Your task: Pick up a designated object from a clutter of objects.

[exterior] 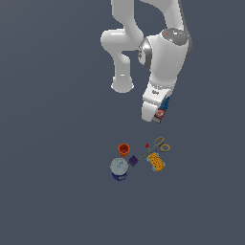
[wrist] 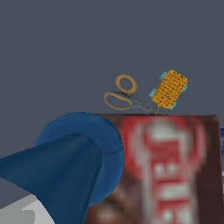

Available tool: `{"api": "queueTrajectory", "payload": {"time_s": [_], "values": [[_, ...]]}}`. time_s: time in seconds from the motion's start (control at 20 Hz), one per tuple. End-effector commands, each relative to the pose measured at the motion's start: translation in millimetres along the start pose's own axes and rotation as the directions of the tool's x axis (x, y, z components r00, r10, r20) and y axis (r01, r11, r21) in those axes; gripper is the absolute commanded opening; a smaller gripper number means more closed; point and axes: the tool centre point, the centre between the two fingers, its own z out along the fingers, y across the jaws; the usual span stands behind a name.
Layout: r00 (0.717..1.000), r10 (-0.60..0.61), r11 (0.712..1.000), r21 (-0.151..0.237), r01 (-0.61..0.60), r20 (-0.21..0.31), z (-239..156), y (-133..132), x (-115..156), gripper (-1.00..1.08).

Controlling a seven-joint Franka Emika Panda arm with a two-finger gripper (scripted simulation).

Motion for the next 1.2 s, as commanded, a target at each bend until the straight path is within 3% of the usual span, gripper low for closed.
{"api": "queueTrajectory", "payload": {"time_s": [0.0, 0.6, 1.15], "values": [[1.0, 0.0, 1.0, 0.001, 0.0, 0.0, -22.6, -2.5, 13.8, -1.0], [1.0, 0.003, 1.0, -0.002, -0.003, 0.002, -122.9, -8.1, 78.6, -1.0], [1.0, 0.006, 1.0, -0.003, -0.006, 0.002, -168.3, -8.4, 109.8, -1.0]]}}
